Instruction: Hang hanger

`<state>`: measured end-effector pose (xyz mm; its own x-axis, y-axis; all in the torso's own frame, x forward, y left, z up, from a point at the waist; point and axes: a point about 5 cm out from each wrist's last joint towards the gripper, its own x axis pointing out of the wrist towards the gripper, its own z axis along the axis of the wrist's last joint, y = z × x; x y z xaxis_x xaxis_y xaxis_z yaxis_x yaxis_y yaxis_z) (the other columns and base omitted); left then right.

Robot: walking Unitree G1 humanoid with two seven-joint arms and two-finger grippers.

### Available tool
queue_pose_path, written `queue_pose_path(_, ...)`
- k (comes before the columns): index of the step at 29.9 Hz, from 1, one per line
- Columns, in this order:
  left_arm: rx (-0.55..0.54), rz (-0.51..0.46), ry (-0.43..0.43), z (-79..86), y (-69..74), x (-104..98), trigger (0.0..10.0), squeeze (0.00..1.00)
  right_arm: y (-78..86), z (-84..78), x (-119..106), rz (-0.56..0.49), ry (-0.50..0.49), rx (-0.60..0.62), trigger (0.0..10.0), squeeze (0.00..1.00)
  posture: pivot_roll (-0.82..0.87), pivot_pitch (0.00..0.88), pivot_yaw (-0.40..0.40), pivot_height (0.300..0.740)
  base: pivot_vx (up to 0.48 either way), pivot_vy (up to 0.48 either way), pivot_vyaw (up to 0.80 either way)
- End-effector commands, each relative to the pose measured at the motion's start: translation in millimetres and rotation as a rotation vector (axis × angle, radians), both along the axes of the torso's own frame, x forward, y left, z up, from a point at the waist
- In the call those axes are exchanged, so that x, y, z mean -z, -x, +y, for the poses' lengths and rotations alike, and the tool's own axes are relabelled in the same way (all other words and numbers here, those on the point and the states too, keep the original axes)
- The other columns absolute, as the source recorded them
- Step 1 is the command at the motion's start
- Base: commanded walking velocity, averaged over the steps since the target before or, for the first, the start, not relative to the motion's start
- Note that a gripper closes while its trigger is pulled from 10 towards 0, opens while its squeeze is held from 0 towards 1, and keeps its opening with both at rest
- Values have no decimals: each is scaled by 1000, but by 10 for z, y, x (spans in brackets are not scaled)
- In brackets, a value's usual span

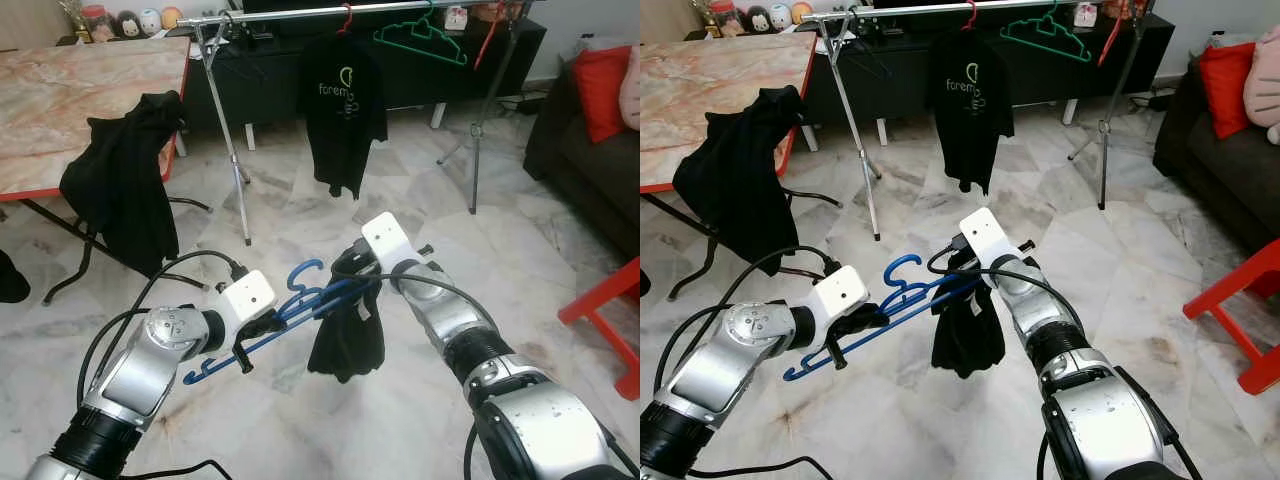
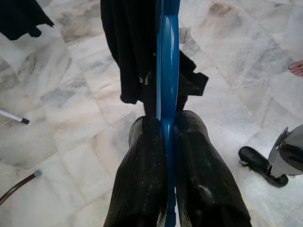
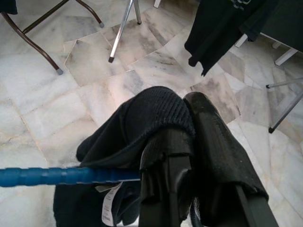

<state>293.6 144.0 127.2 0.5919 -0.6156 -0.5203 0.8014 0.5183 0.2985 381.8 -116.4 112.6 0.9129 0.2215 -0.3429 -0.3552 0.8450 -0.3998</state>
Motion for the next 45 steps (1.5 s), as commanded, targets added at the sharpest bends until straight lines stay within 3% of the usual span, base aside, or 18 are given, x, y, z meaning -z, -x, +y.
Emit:
queue_pose_path(1, -30, -4, -21, 77, -21, -20, 10000, 0, -38, 26, -108, -42, -8, -9, 10000, 0, -26, 31, -29, 740, 0, 0, 0)
queue_pose_path(9, -74, -11, -89, 234, -39, 1, 10000, 0, -40, 4, -110, -43, -4, -3, 10000, 0, -22, 32, -32, 740, 0, 0, 0)
queue_pose_path(19, -113, -49, -77, 227, -92, -32, 10000, 0, -38, -3, -106, -40, -2, -1, 10000, 0, -22, 32, -32, 740, 0, 0, 0)
queue_pose_path(30, -38, 18, 116, -4, -21, -54, 10000, 0, 43, 261, -22, 6, -13, -117, 10000, 0, -24, 30, -32, 740, 0, 0, 0)
queue_pose_path(33, -17, 26, 129, -43, -4, -57, 10000, 0, 57, 317, -21, 6, -20, -130, 10000, 0, -24, 30, -32, 740, 0, 0, 0)
queue_pose_path(35, -47, 7, 112, -43, -40, -51, 10000, 0, 60, 337, -21, 5, -19, -125, 10000, 0, -24, 30, -32, 740, 0, 0, 0)
queue_pose_path(37, -83, 0, 25, -29, -79, 3, 10000, 0, 67, 379, -27, 3, -26, -122, 10000, 0, -24, 30, -32, 740, 0, 0, 0)
queue_pose_path(45, -118, 27, -64, 74, -63, 91, 10000, 0, 45, 310, -44, -6, -16, -58, 10000, 0, -24, 30, -32, 740, 0, 0, 0)
